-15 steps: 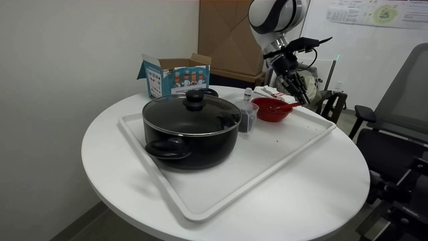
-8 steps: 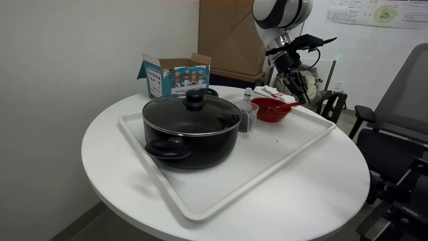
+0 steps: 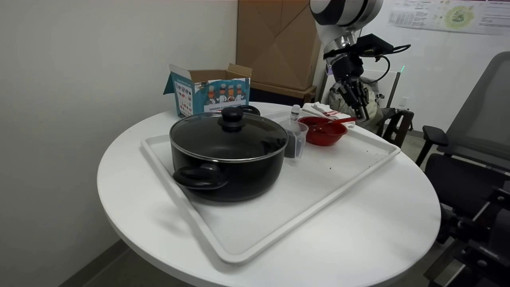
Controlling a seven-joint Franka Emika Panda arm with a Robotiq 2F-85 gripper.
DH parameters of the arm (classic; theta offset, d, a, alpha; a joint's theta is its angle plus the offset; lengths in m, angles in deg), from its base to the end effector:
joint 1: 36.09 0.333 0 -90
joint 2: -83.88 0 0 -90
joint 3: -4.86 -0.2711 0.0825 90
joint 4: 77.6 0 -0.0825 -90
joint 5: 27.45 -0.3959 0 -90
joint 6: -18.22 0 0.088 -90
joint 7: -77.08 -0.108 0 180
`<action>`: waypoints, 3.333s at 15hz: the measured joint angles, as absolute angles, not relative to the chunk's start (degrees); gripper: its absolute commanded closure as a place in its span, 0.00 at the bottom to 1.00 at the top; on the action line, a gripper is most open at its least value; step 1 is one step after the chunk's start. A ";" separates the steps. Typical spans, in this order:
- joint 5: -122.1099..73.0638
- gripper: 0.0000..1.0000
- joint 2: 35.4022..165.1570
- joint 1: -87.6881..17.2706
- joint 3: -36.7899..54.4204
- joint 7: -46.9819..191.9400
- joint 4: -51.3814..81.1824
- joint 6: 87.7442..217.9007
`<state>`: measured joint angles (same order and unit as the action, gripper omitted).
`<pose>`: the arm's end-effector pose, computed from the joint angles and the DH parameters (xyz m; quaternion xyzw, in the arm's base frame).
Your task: Use the spoon to scoop some things from the bowl and put in the jug
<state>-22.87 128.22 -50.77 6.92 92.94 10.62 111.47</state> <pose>0.5686 -0.1787 0.1236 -0.9405 -0.0089 0.3365 0.0459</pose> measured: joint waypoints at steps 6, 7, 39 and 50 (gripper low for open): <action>-24.12 0.95 127.53 -52.86 7.35 93.10 10.70 111.79; -24.12 0.95 127.47 -53.04 7.36 93.16 10.74 111.81; -22.66 0.95 119.91 -45.71 3.90 97.24 20.78 112.09; -16.98 0.95 119.91 -44.93 4.42 97.16 20.69 112.11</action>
